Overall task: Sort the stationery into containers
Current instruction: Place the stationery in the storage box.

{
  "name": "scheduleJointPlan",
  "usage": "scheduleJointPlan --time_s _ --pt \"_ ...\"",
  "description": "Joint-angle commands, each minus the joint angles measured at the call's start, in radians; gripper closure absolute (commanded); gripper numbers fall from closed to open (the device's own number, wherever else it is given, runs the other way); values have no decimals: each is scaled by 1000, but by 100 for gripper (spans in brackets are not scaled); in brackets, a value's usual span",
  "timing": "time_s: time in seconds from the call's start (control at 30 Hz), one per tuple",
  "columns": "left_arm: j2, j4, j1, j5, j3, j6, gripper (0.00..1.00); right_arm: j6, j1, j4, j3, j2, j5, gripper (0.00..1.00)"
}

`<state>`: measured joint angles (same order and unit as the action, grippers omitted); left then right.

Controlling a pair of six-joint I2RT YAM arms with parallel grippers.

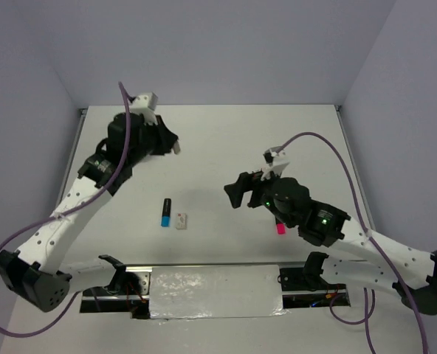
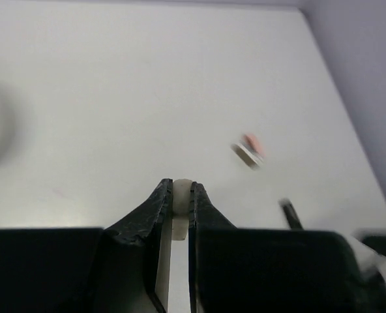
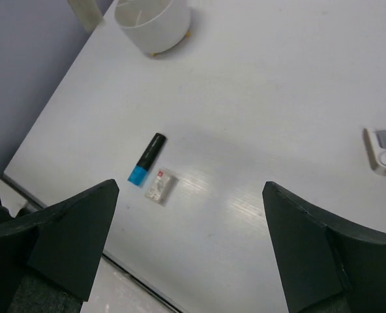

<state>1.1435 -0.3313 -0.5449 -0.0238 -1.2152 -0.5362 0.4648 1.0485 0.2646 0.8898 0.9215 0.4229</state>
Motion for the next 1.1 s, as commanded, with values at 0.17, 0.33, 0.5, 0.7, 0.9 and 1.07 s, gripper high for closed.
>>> scheduleJointPlan --time_s 0.17,0.33,0.5,0.7,0.9,1.07 --pt "246 209 463 42 -106 369 100 6 -70 100 -110 -265 33 0" --pt "412 354 611 28 -147 415 100 -37 -71 156 -155 -328 -24 0" --pt "489 633 723 86 -47 452 100 -80 -71 162 -209 -409 -82 0" --pt "604 658 842 349 -128 384 100 -135 -74 137 -215 -421 -147 0" --pt "699 641 866 407 -193 355 100 -172 -76 46 -190 -339 -219 0" --pt "757 678 872 476 -218 269 100 -164 -94 -5 -198 -271 -252 0"
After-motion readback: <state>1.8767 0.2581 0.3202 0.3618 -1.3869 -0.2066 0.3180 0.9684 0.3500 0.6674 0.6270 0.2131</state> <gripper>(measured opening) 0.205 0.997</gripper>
